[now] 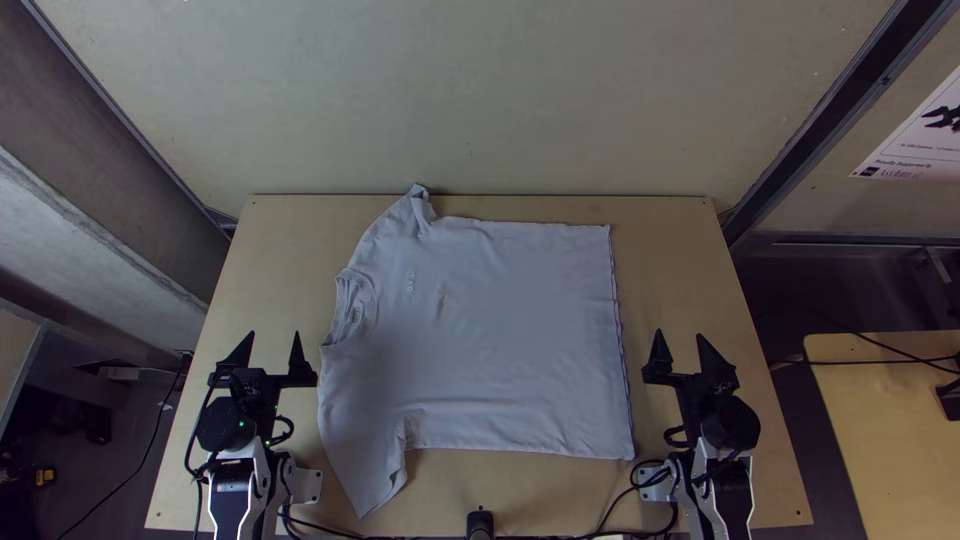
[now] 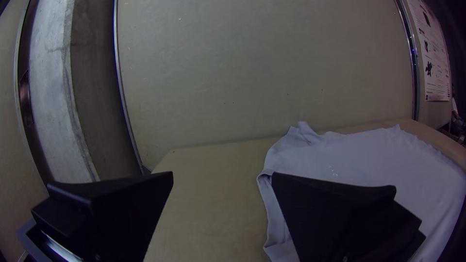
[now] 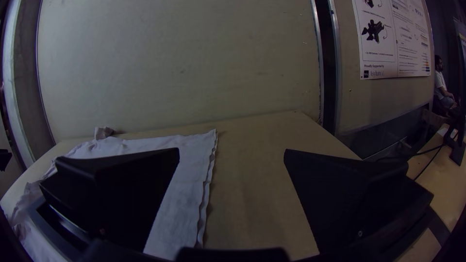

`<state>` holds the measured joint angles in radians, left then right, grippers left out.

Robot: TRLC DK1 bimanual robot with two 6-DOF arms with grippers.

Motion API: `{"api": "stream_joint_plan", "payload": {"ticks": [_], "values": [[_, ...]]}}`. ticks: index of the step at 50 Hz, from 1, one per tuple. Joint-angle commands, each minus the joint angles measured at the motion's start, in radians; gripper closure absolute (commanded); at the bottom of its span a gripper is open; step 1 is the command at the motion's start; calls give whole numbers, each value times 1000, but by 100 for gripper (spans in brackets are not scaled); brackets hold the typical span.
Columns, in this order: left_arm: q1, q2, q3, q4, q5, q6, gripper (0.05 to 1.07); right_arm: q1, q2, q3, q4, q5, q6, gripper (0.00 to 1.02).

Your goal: Fold the t-shirt

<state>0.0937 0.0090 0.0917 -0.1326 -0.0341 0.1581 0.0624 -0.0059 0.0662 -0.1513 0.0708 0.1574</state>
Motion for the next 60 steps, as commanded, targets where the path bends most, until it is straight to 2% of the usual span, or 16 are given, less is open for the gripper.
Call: {"api": "stream_joint_plan", "payload": {"ticks": [1, 36, 39, 43, 49, 55, 60], "values": [[5, -10, -35, -44, 3, 14, 10, -7, 1, -6, -14, 4, 19, 3], [3, -10, -35, -44, 5, 14, 10, -7, 1, -6, -14, 4, 19, 3], [-2, -10, -35, -44, 8, -35, 10, -6, 1, -6, -14, 4, 18, 3], [0, -10, -35, -44, 7, -43, 10, -1, 1, -6, -14, 4, 18, 3], [87, -10, -35, -35, -1, -84, 10, -1, 1, -8, -7, 4, 16, 3], [80, -10, -29, -27, -1, -92, 10, -7, 1, -8, 67, 6, -18, 3], [78, -10, -17, 24, -1, -91, 10, -1, 3, 24, 82, 4, -18, 3]]}}
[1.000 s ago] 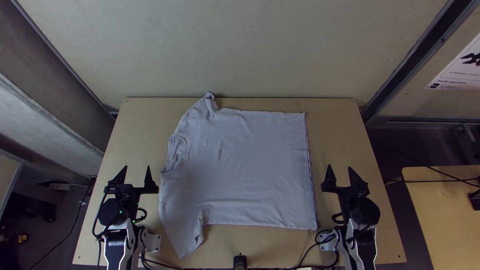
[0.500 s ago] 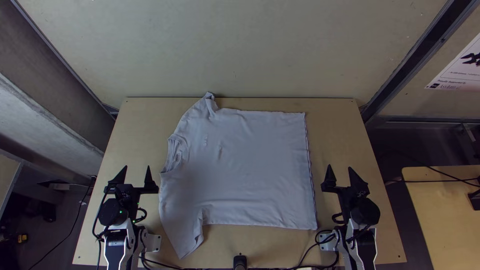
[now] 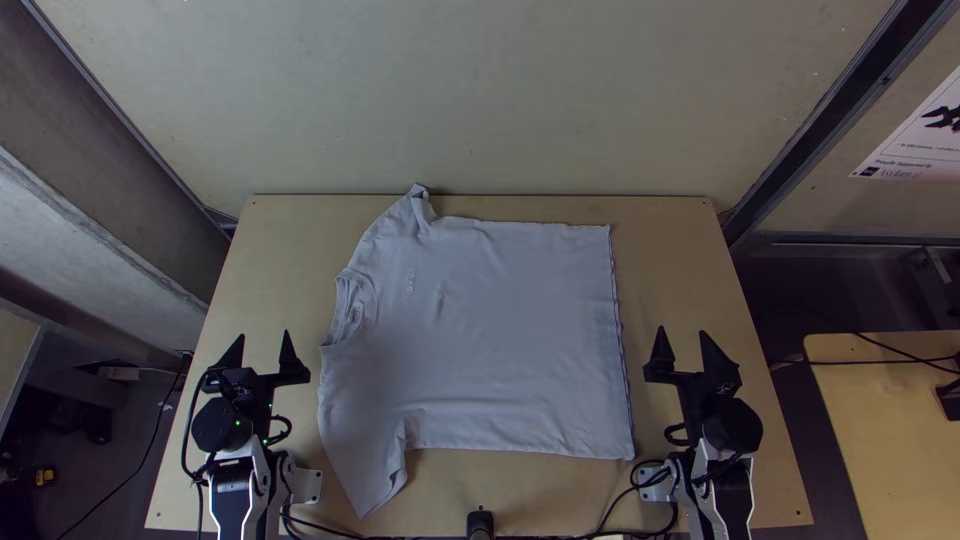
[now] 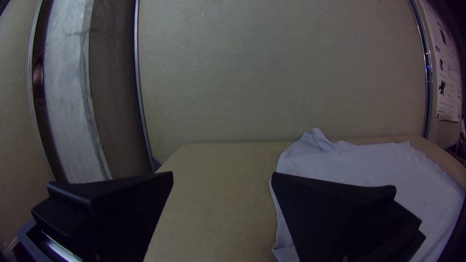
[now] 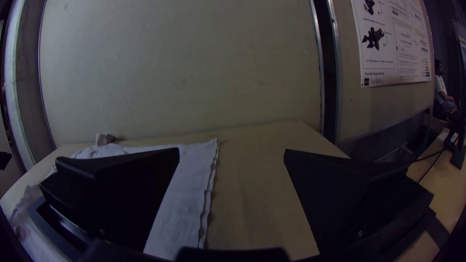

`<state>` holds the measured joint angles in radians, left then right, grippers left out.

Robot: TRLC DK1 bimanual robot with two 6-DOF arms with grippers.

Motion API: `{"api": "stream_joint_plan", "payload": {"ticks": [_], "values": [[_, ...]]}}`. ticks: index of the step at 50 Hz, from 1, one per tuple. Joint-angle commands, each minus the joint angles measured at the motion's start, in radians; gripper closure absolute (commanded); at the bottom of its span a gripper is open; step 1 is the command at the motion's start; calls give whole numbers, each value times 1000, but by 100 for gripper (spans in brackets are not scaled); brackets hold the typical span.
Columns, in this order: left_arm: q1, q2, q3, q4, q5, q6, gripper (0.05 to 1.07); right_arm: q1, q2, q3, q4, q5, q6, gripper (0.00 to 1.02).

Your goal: Fold the t-shirt

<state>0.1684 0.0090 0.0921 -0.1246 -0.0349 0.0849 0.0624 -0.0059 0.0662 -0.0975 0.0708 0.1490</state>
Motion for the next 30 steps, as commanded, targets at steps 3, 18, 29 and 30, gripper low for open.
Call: {"api": "stream_joint_plan", "payload": {"ticks": [3, 18, 29, 30], "values": [[2, -10, -11, 65, 0, -17, 10, -1, 3, 46, 51, 4, -12, 3], [-61, 111, 124, 210, 10, -17, 10, 30, 169, 224, 200, 3, -52, 3], [-93, 336, 313, 299, 10, -22, 10, 36, 448, 466, 228, 3, -52, 3], [-98, 361, 334, 304, 10, -24, 10, 36, 469, 485, 228, 3, -52, 3]]}}
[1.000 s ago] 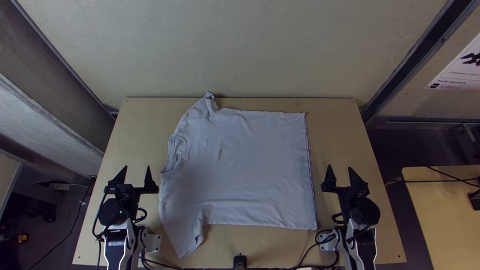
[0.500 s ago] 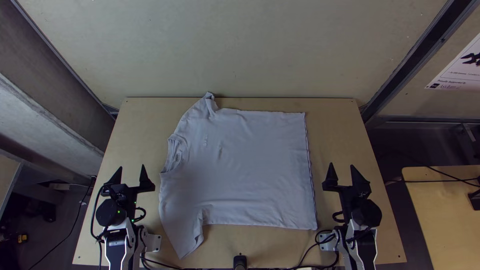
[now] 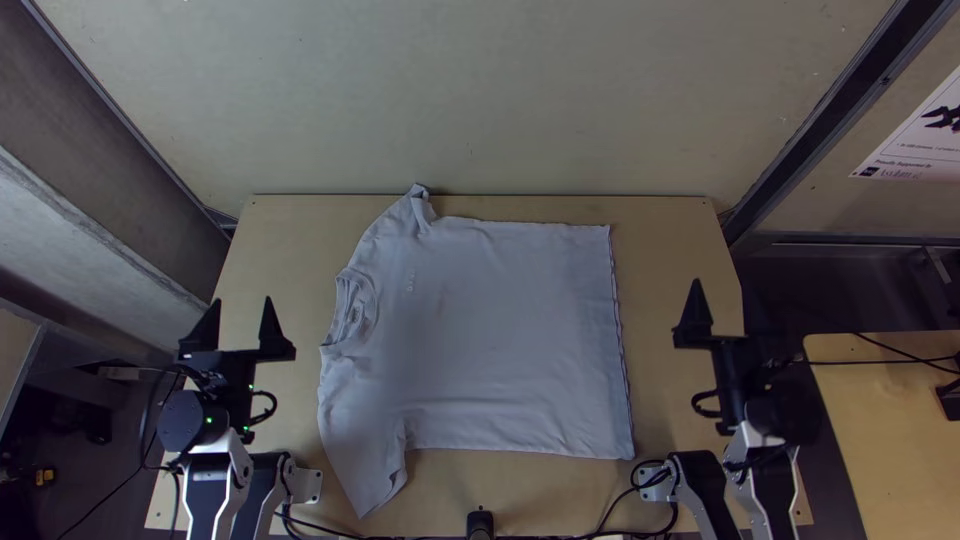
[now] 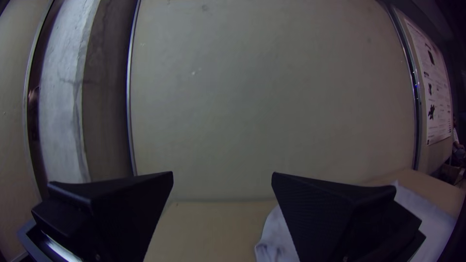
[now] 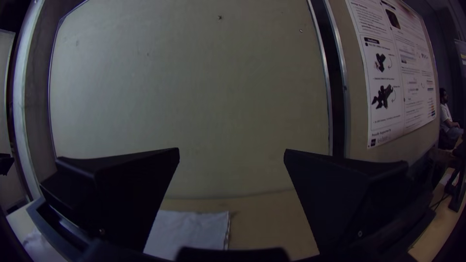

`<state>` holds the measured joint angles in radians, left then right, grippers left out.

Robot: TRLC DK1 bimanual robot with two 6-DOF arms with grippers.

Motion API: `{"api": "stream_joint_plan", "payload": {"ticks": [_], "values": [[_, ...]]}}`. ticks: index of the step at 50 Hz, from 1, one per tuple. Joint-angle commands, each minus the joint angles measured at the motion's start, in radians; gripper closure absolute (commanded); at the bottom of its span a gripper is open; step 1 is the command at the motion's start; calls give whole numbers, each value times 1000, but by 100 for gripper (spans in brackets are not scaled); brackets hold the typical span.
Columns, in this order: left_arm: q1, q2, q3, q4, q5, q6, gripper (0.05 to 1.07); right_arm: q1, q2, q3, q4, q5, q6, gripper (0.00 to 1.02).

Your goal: Fold the t-shirt

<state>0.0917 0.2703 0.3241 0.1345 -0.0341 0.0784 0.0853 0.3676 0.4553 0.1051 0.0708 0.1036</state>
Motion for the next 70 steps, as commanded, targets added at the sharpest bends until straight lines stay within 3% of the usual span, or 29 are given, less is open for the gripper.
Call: {"api": "stream_joint_plan", "payload": {"ticks": [1, 17, 30, 41, 48, 57, 70], "values": [[-23, 124, 124, 48, 10, -22, 10, 11, 117, 115, 25, 3, -7, 3], [-72, 512, 497, 30, 7, -74, 10, 8, 461, 407, 19, 4, -7, 3], [-149, 817, 831, -176, -41, -89, 10, 7, 706, 608, 1, 4, -5, 3], [-176, 1024, 1043, -259, -61, -131, 10, 4, 938, 830, -173, 4, -2, 3], [-196, 1172, 1188, -368, -47, -131, 10, -10, 1051, 918, -205, 3, 8, 3], [-204, 1337, 1303, -398, -46, -131, 10, 2, 1134, 977, -298, -6, 21, 3], [-196, 1609, 1604, -628, -16, -160, 10, 18, 1246, 1056, -427, -25, 79, 3]]}}
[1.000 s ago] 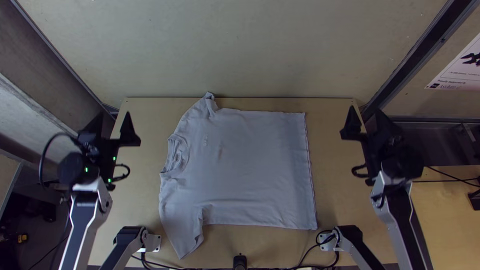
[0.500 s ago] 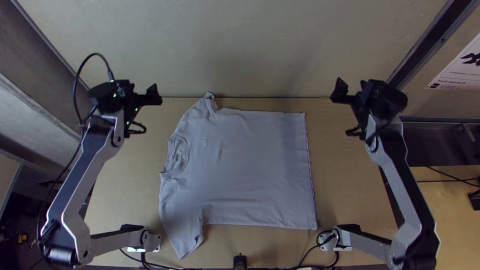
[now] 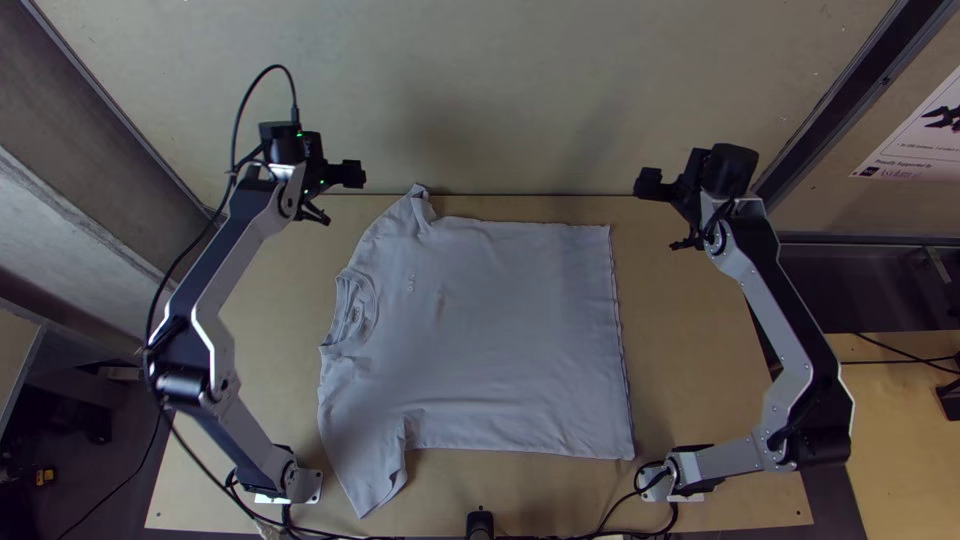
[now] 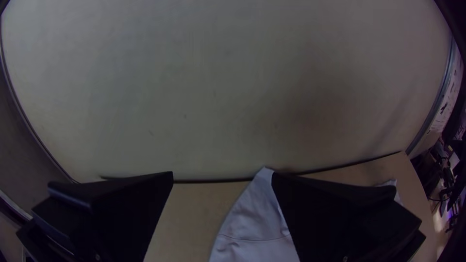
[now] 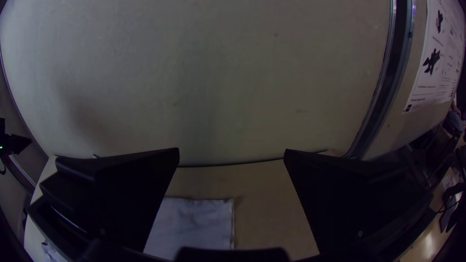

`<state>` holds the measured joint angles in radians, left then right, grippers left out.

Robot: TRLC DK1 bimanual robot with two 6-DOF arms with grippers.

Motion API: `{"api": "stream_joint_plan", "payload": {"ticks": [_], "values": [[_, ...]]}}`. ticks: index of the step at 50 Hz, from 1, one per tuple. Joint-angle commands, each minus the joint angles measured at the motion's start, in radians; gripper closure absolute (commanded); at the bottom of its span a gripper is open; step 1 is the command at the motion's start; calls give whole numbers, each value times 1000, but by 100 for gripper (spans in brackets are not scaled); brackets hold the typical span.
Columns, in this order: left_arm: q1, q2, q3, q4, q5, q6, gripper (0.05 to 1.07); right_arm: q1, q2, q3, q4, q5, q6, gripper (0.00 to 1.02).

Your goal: Fold the t-shirt

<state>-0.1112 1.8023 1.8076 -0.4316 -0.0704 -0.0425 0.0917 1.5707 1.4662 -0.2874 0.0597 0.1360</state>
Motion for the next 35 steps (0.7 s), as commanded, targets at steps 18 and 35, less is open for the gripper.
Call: {"api": "stream_joint_plan", "payload": {"ticks": [18, 35], "values": [[11, 367, 338, -225, 123, -88, 26, 2, 166, 82, -157, -58, 160, 3], [-8, 571, 463, -179, 118, -48, 26, 0, 213, 82, -196, -81, 197, 3]]}}
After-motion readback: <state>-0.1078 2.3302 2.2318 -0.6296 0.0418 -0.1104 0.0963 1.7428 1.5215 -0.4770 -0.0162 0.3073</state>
